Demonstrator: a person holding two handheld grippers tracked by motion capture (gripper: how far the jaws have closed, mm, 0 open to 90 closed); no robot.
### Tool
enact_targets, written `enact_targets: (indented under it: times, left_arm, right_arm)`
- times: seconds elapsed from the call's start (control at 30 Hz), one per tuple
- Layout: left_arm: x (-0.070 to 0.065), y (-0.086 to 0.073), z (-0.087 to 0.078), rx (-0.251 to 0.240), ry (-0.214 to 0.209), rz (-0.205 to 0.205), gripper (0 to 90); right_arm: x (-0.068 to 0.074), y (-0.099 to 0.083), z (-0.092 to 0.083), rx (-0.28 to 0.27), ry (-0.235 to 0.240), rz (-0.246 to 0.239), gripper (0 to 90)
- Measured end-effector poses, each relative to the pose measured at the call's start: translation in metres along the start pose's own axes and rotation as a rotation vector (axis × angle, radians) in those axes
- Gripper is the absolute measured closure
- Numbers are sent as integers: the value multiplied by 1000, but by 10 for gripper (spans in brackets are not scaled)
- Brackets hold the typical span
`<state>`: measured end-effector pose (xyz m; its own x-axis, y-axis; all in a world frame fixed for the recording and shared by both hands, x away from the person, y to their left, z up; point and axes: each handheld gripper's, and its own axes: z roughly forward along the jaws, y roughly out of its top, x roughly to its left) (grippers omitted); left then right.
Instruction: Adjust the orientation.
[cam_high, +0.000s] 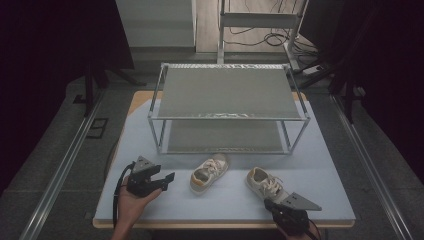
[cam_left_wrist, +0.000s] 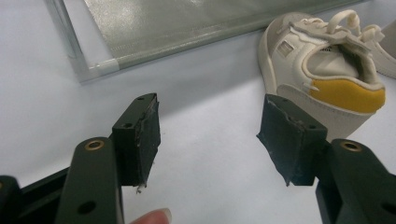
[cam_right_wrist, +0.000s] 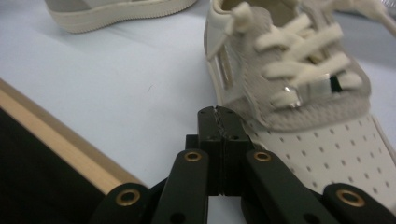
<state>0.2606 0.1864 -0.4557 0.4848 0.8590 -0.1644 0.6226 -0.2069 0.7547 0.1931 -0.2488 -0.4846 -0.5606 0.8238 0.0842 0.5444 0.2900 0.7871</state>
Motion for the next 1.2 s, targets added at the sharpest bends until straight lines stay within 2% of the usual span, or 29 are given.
enact_targets:
  times: [0.07, 0.13, 0.23, 0.33, 0.4, 0.5, 0.57, 0.63, 0.7, 0.77, 0.83, 0.9, 0.93, 0.97, 1.03, 1.07, 1.2]
  left_arm:
    - [0, 0, 2, 6, 1, 2, 378]
    - [0, -1, 3, 9, 1, 3, 378]
    - [1, -1, 4, 16, 2, 1, 377]
    - [0, -1, 3, 14, 3, 2, 377]
    - [1, 0, 2, 14, 8, 2, 377]
    - [1, -1, 1, 13, 11, 0, 377]
    - [2, -1, 3, 15, 16, -4, 377]
    - [1, -1, 3, 16, 13, -3, 377]
    - [-1, -1, 4, 18, 5, 3, 375]
    - [-1, -1, 2, 13, 1, 3, 374]
    - [0, 0, 1, 10, 4, 0, 374]
    - [0, -1, 1, 12, 4, -2, 374]
    - [2, -1, 2, 12, 5, -7, 374]
    - [2, -1, 2, 12, 5, -7, 374]
    - [1, -2, 2, 14, -2, -9, 374]
    - [1, -2, 2, 14, -2, -9, 373]
    - [0, -1, 3, 15, -6, -5, 373]
  right_arm:
    - [-5, -2, -3, -9, 24, 27, 895]
    - [-6, -3, -5, -14, 26, 31, 895]
    - [-12, -6, -11, -25, 37, 63, 896]
    - [-13, -7, -11, -23, 36, 66, 896]
    - [-8, -7, -9, 2, 31, 48, 895]
    - [-4, -10, -8, 9, 28, 36, 895]
    - [-2, -19, -8, 21, -2, 30, 896]
    - [-5, -21, -9, 22, 2, 37, 896]
    - [-12, -21, -12, 19, -20, 51, 896]
    - [-18, -22, -14, 13, -20, 69, 896]
    - [-23, -23, -16, 5, -40, 80, 896]
    - [-27, -24, -17, 1, -41, 88, 896]
    - [-34, -24, -18, -5, -50, 107, 896]
    - [-34, -24, -18, -5, -50, 107, 896]
    - [-43, -25, -19, -12, -71, 129, 896]
    - [-43, -25, -19, -12, -71, 129, 896]
    - [-52, -22, -17, -13, -119, 136, 895]
